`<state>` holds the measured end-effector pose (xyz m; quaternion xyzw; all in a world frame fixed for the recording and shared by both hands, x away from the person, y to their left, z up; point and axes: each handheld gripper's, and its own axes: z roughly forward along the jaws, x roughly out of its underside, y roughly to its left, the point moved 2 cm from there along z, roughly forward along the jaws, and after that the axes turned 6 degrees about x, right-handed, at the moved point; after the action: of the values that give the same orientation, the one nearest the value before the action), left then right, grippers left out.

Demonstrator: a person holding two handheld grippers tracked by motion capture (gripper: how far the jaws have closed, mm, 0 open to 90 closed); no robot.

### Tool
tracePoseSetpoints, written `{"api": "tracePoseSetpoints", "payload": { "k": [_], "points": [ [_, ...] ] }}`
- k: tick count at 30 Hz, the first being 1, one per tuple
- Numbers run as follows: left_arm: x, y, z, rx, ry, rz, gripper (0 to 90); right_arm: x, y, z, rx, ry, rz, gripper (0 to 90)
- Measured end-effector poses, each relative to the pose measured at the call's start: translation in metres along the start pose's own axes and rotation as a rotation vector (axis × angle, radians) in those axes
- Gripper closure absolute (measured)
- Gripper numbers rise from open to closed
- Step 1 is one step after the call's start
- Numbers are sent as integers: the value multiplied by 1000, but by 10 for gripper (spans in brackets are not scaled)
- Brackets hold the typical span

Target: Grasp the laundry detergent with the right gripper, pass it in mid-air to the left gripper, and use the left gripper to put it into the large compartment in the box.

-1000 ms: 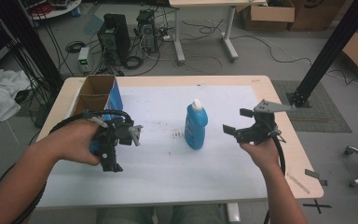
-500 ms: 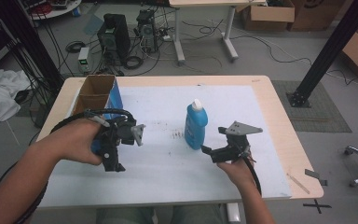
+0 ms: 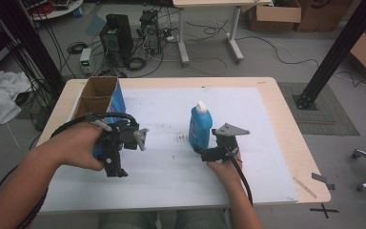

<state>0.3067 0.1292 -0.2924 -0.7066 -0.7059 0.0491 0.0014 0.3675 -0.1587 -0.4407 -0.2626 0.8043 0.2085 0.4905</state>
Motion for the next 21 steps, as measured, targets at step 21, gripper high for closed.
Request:
{"api": "tracePoseSetpoints", "payload": {
  "k": [21],
  "points": [
    [5,1,3,5,-3,-8,1,-1,0,26,109,-71,76,1]
  ]
}}
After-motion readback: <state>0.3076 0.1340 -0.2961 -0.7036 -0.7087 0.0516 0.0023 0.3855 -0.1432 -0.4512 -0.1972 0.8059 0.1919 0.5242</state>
